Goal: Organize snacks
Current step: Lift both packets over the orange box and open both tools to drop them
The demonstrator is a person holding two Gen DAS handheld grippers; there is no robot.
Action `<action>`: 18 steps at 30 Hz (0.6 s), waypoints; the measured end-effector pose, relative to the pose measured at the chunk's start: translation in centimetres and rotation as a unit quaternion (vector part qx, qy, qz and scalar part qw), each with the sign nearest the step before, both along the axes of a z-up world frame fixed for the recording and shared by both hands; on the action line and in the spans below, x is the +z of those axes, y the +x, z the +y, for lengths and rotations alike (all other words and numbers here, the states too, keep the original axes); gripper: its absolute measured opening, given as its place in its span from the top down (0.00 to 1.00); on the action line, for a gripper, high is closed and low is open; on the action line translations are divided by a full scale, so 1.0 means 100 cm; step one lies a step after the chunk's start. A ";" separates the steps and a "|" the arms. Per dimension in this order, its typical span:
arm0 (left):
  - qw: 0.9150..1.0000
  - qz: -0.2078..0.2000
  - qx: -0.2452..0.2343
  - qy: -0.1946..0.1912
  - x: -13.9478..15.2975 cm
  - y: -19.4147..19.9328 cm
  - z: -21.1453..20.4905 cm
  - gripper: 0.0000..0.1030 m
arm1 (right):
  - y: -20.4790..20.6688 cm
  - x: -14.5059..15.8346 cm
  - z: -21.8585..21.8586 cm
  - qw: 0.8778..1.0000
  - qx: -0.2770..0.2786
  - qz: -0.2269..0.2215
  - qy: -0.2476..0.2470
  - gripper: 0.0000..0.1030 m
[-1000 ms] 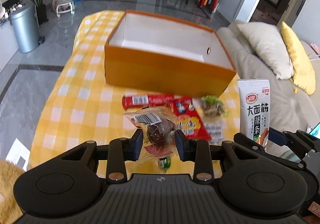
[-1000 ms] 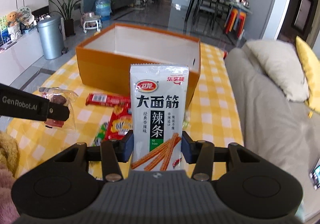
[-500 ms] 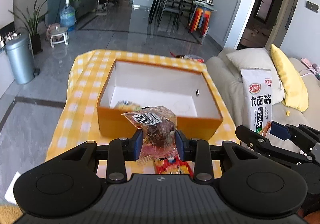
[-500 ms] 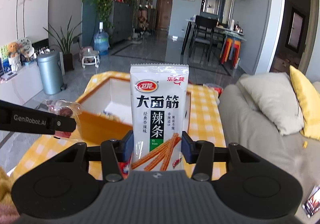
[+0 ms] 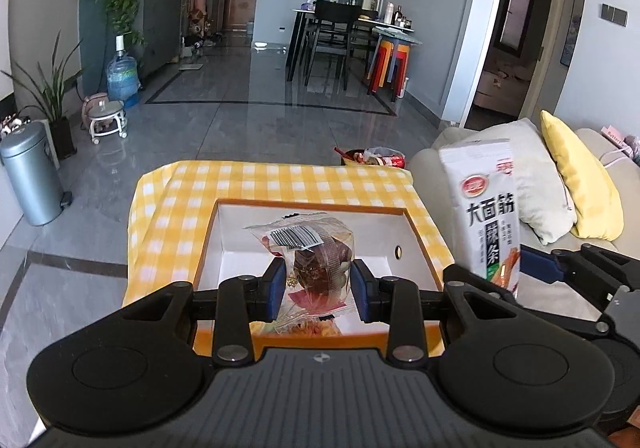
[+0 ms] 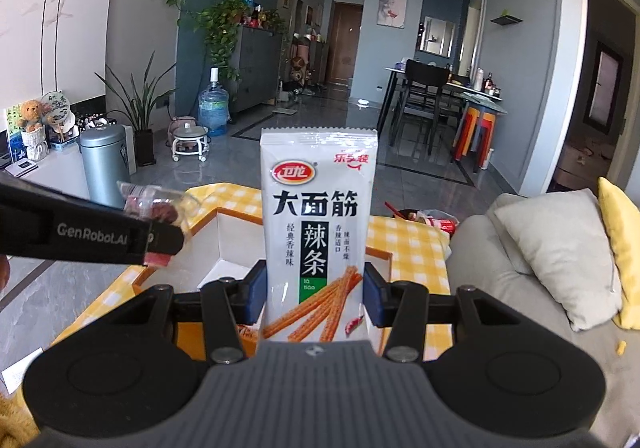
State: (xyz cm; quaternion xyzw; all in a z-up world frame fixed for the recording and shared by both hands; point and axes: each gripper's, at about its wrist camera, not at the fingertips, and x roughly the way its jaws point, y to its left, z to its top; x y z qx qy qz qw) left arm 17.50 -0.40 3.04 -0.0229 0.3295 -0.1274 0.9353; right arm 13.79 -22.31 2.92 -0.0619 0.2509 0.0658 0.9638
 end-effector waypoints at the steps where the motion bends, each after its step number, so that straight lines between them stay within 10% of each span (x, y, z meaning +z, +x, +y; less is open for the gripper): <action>1: 1.000 0.002 -0.001 0.002 -0.001 0.006 -0.001 0.63 | 0.007 -0.002 0.000 1.000 0.001 0.004 -0.002 0.55; 18: 0.991 0.131 -0.004 0.036 -0.064 0.110 -0.011 0.63 | 0.136 -0.077 0.006 0.987 0.028 0.153 -0.043 0.55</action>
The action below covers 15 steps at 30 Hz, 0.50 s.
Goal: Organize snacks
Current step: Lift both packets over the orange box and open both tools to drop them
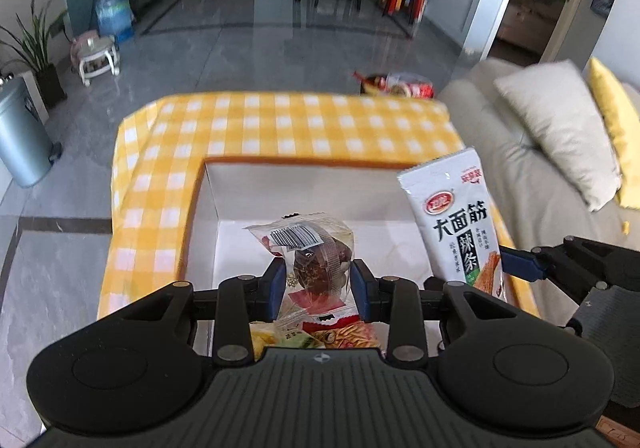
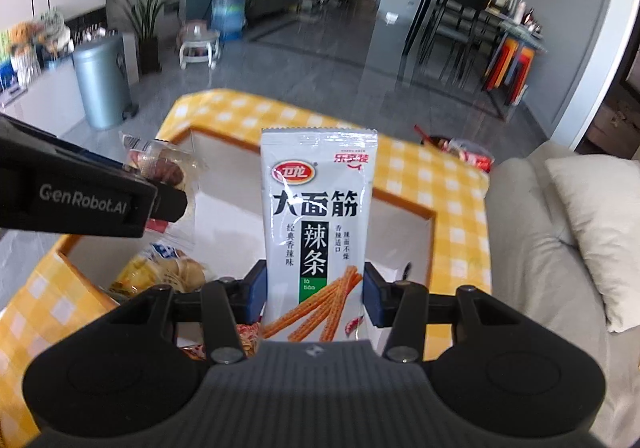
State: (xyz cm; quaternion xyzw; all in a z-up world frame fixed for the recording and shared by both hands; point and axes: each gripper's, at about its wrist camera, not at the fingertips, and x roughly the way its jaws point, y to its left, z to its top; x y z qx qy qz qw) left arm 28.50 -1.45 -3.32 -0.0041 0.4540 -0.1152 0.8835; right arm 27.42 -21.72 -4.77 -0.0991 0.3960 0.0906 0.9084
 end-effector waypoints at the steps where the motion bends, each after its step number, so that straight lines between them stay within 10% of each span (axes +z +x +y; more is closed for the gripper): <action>1: 1.000 0.007 0.000 0.003 -0.004 0.003 -0.001 0.63 | 0.006 -0.006 0.001 1.000 0.003 0.012 -0.001 0.55; 15: 0.994 0.108 -0.006 0.023 -0.063 0.035 -0.003 0.63 | 0.061 -0.062 0.020 0.988 0.006 0.146 -0.043 0.56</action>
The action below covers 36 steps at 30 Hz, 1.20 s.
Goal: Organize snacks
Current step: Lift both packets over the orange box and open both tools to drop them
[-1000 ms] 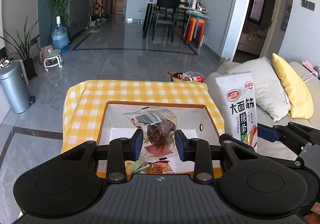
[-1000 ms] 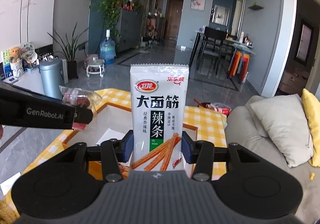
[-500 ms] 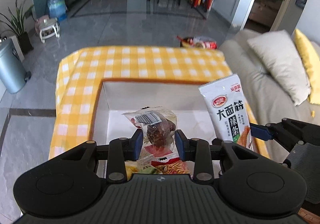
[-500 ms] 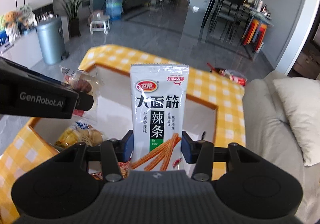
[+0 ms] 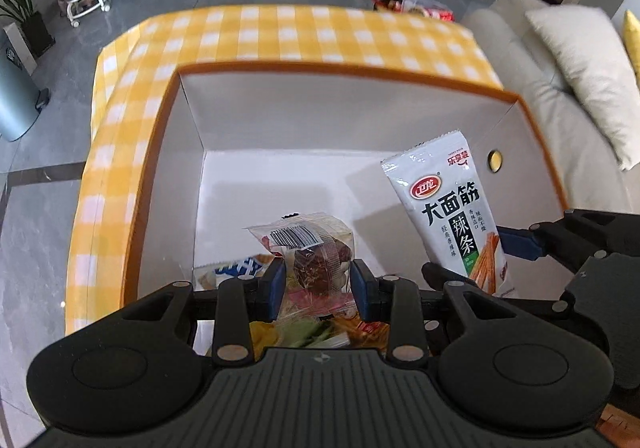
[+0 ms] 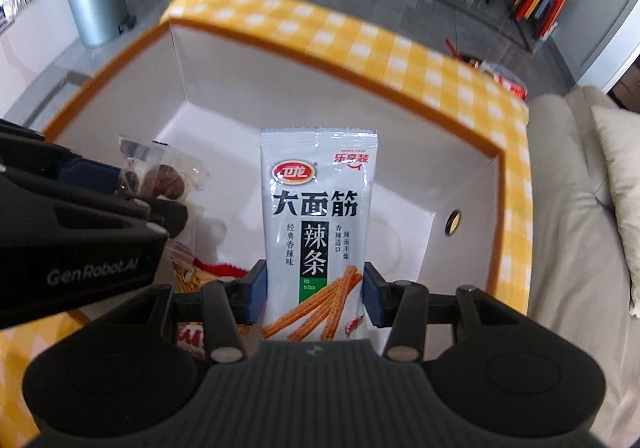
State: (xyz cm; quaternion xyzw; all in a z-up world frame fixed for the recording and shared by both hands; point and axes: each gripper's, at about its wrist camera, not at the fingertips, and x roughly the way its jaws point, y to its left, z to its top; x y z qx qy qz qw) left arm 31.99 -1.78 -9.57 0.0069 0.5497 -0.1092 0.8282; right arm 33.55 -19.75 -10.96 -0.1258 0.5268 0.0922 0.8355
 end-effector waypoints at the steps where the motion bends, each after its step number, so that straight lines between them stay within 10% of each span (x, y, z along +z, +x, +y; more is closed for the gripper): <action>1: 1.000 0.004 0.000 0.002 -0.002 0.001 0.000 0.63 | 0.001 -0.003 0.000 1.000 0.000 0.007 -0.001 0.56; 17: 1.000 0.012 0.014 -0.001 -0.007 0.002 0.005 0.58 | 0.002 -0.020 -0.004 0.999 -0.014 0.051 0.008 0.50; 36: 0.991 -0.132 0.036 0.006 0.065 -0.036 0.014 0.45 | -0.038 0.053 -0.006 0.995 0.000 -0.101 0.016 0.23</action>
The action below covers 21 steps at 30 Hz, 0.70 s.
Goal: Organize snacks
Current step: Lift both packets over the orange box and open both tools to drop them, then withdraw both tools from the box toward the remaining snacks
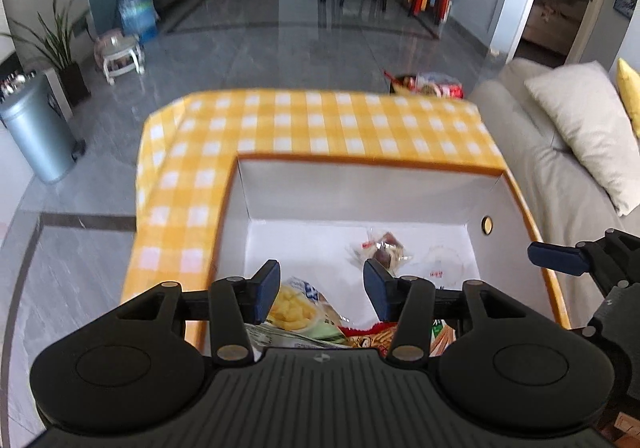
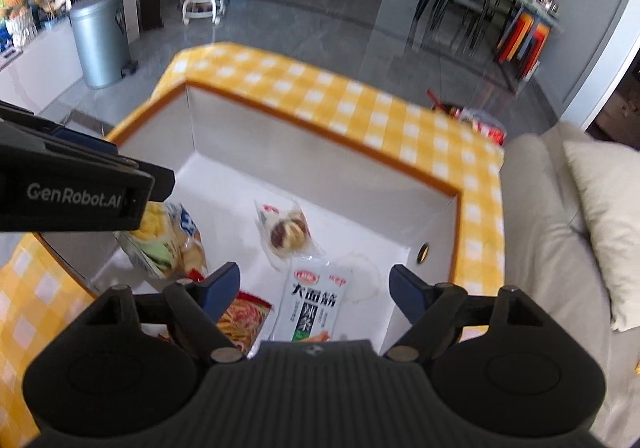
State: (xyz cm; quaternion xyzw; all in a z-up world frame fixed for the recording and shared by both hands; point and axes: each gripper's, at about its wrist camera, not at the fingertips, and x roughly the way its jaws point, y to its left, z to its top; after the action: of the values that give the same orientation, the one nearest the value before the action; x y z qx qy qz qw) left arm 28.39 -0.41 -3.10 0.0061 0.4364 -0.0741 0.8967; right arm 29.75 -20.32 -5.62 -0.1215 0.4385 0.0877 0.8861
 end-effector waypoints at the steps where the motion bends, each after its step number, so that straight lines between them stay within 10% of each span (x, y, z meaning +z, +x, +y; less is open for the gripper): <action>1: 1.000 -0.012 0.001 0.001 0.005 -0.005 0.001 0.45 | -0.004 0.005 -0.001 1.000 -0.002 -0.009 0.002 0.23; 21: 0.984 -0.178 -0.010 0.006 0.057 -0.145 0.002 0.32 | -0.157 0.076 -0.027 0.979 -0.054 -0.176 0.092 0.17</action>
State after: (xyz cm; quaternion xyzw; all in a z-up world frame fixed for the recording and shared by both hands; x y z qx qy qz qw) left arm 13.94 -0.22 2.62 0.0289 0.2697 -0.0786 0.9593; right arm 14.03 -23.05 1.96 -0.0295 0.2718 0.0568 0.9602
